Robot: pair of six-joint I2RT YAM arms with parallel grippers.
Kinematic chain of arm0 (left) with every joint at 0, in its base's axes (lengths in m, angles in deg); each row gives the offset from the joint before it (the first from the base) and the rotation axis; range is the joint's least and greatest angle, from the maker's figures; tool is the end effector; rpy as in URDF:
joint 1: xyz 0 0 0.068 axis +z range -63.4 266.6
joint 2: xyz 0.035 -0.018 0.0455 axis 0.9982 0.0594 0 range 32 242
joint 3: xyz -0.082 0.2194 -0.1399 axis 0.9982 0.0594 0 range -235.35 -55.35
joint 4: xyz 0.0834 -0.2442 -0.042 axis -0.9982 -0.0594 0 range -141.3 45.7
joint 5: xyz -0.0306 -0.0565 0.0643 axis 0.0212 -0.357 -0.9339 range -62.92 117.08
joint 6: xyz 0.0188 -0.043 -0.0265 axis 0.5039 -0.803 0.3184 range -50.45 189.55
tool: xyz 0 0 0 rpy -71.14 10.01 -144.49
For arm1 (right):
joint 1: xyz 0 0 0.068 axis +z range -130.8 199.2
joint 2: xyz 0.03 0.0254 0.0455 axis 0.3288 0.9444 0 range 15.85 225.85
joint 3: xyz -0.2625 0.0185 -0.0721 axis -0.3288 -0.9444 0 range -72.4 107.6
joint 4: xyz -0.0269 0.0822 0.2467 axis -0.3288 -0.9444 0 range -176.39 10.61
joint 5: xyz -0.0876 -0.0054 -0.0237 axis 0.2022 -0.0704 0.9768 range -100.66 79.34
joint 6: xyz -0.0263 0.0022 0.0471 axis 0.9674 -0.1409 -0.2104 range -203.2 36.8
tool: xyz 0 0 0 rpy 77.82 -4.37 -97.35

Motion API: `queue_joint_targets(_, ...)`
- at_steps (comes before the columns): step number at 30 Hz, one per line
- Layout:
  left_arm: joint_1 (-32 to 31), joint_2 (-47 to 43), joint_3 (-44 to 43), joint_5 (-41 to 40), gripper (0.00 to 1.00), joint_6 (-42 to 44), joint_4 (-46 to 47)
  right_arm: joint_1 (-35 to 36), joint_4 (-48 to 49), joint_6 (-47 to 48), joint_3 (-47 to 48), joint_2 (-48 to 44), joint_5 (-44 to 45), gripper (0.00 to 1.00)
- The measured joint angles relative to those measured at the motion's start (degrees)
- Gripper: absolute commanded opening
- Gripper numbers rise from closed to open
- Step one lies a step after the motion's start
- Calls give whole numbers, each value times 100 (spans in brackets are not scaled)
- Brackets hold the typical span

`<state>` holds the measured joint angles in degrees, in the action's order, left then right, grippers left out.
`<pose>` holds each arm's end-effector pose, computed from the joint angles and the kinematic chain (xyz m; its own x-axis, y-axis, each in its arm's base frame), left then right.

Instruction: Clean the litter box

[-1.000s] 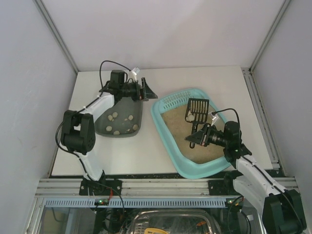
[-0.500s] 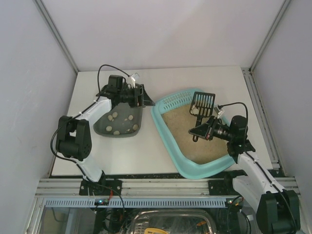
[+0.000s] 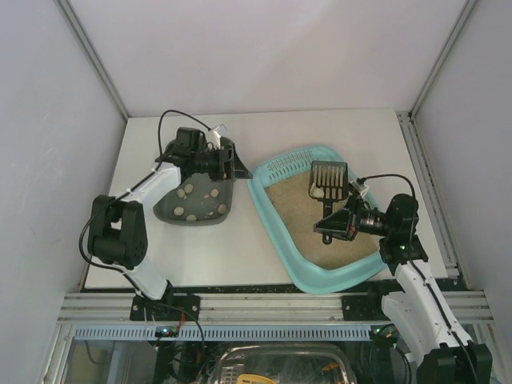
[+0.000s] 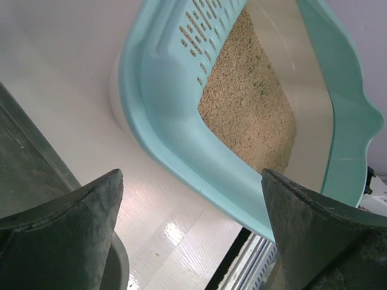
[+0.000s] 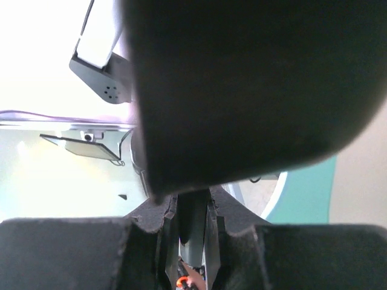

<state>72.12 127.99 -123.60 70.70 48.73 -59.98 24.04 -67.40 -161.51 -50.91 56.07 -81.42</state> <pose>0.3471 -0.1150 0.2466 -0.8587 -0.0441 -0.5105 0.3862 0.5993 -0.7013 0.1514 0.0465 0.2520 -0.9658 0.2421 -0.0928 -0.0805 0.0603 0.9949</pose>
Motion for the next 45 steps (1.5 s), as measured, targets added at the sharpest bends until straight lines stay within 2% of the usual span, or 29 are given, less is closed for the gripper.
queue_joint_targets(5,0,-138,37,-48,100,-9,59,533,-778,195,269,-192,192,0)
queue_joint_targets(10,0,-271,251,-61,100,-17,140,162,-1211,221,125,-542,295,0)
queue_joint_targets(14,0,-365,424,-90,100,-20,144,507,-1585,415,142,-398,317,0)
queue_joint_targets(24,2,-479,544,-107,100,-13,144,-66,-1510,516,142,-87,234,0)
queue_joint_targets(28,4,-487,535,-122,100,9,87,267,-1451,575,260,234,243,0)
queue_joint_targets(32,48,-437,197,-254,100,164,-568,160,-1495,750,343,391,249,0)
queue_joint_targets(36,214,-404,-402,-857,100,256,-942,905,-1637,1014,664,730,413,0)
queue_joint_targets(41,356,-404,-1423,-2149,100,662,-1543,798,-1648,1147,706,704,525,0)
queue_joint_targets(45,350,-404,-2863,-3668,100,1008,-2247,739,-1436,979,706,719,544,0)
